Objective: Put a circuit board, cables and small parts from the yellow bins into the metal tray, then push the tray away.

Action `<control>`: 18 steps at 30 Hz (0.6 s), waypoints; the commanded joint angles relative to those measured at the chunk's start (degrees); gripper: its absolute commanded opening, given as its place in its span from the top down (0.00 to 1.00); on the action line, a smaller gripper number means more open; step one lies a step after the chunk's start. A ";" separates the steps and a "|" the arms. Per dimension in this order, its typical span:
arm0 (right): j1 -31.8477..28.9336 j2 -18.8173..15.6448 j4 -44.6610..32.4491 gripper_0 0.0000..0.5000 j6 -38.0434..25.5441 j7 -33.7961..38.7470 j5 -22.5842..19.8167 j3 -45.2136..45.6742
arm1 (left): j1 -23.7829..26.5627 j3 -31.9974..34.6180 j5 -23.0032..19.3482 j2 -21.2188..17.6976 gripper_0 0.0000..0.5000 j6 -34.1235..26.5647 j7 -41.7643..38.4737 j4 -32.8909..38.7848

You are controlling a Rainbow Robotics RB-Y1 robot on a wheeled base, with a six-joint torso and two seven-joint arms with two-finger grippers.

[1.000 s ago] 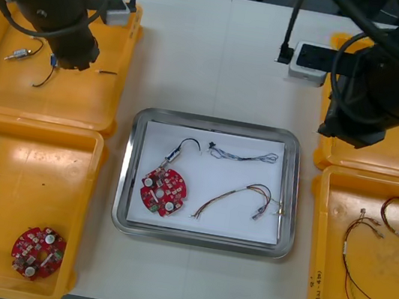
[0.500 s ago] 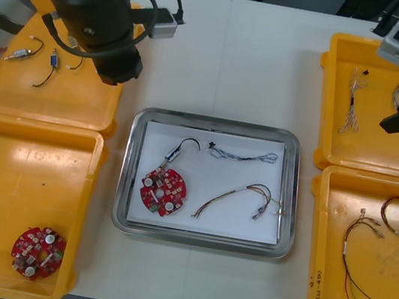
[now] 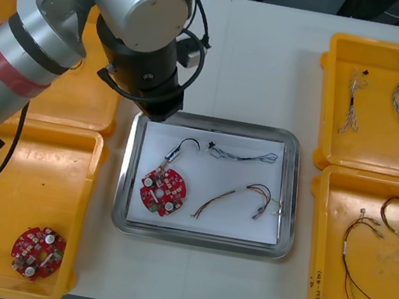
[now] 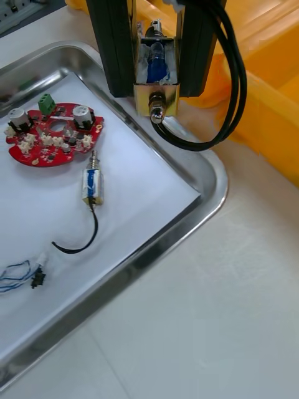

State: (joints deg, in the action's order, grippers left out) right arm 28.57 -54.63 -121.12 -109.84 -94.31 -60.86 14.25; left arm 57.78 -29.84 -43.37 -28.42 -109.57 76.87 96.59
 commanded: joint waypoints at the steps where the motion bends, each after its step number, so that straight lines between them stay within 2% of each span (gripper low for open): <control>1: -5.10 -2.50 -2.27 0.00 -0.16 6.50 2.06 4.55 | 2.60 -3.91 0.74 2.32 1.00 1.73 -9.55 1.94; 8: -10.20 -2.50 -2.98 0.00 -0.16 13.01 2.33 6.93 | 2.52 -10.86 0.66 2.76 1.00 7.18 -19.65 1.50; 18: -15.47 -1.45 -2.89 0.00 -0.16 19.86 3.21 8.42 | 2.52 -13.76 -1.10 3.64 1.00 11.40 -21.50 -3.16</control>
State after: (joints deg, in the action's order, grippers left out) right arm 15.19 -54.64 -122.55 -109.84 -76.97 -58.80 20.51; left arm 57.78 -42.95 -43.73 -26.60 -100.07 50.52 94.95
